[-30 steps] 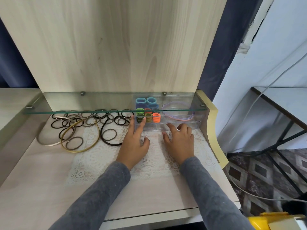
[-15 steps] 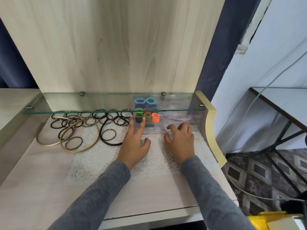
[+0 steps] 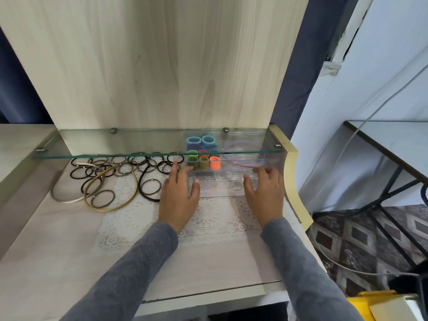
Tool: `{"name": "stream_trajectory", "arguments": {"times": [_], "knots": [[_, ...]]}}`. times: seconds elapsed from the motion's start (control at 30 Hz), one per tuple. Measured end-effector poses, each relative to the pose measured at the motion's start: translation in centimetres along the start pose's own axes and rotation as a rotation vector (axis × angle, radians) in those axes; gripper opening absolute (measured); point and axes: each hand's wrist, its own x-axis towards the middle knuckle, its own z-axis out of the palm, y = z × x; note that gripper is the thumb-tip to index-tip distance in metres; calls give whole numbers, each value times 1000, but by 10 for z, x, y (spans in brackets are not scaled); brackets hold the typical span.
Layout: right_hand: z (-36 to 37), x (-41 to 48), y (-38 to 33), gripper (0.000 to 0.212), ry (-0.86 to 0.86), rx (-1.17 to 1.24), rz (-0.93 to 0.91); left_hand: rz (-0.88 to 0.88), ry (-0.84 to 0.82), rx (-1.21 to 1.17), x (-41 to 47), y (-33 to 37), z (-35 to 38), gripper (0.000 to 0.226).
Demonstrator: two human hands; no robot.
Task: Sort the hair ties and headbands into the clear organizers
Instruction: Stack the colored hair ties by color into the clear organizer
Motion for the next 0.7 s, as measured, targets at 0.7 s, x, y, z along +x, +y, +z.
{"name": "stream_trajectory", "arguments": {"times": [0.7], "knots": [[-28,-4,15,71,-345,-63,152,-32,-272,132,-22,-2,1,60]]}}
